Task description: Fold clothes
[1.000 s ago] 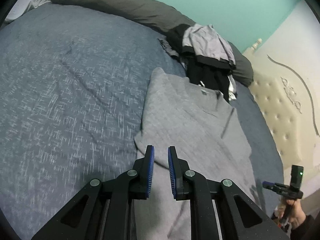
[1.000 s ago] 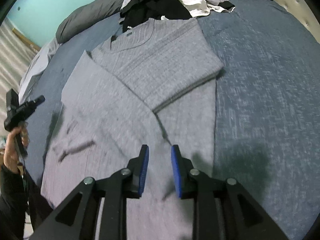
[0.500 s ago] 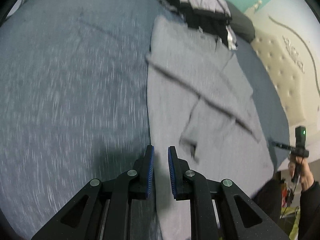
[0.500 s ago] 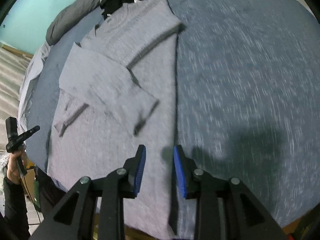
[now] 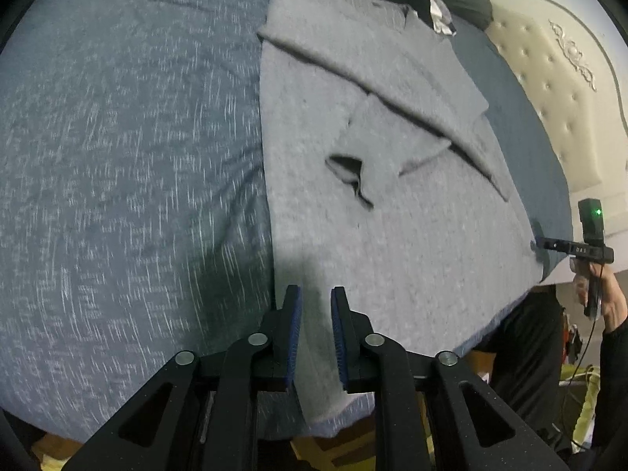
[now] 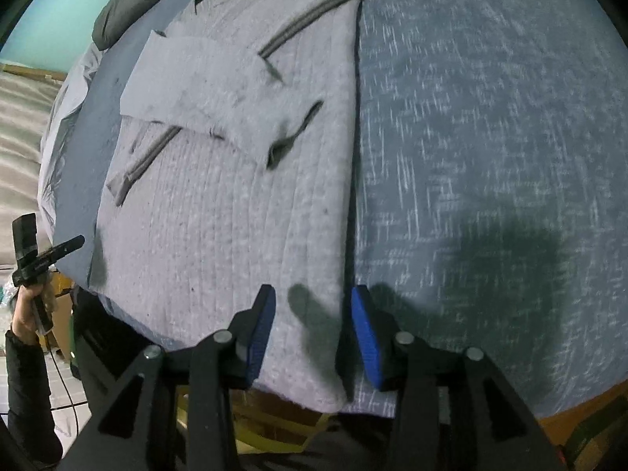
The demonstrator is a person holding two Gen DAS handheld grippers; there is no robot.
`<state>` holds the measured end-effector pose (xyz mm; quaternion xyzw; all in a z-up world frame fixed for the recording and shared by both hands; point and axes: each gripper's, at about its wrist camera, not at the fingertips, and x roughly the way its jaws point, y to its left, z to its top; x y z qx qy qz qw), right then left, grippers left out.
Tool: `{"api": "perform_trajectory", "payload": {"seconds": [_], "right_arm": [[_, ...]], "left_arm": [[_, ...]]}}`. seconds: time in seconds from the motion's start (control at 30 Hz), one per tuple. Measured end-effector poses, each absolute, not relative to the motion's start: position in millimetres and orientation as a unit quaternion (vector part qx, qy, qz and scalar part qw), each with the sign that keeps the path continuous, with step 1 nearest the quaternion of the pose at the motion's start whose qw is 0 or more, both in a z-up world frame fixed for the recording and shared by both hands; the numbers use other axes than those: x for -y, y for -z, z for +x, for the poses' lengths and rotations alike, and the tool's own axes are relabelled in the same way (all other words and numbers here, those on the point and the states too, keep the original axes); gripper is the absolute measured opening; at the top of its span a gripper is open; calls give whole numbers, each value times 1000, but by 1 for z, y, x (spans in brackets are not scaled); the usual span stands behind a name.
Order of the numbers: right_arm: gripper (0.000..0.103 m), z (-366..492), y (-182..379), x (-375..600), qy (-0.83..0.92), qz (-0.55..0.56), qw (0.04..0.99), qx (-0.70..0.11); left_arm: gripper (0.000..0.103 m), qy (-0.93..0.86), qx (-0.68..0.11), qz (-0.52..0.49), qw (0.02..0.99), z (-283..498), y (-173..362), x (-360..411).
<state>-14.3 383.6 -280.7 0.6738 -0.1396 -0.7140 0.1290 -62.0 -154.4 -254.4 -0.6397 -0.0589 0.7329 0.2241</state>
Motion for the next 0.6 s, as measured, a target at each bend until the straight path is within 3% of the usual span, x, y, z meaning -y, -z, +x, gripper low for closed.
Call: {"api": "perform_trajectory", "payload": {"seconds": [0.07,0.6], "right_arm": [[41,-11,284,-384,710,678,131,141],[41,5,295,-385,691,693,141,150]], "left_arm": [[33,-725,58,-649,224,-57,260,155],[33,-697,65,-676,230,-32,288,160]]}}
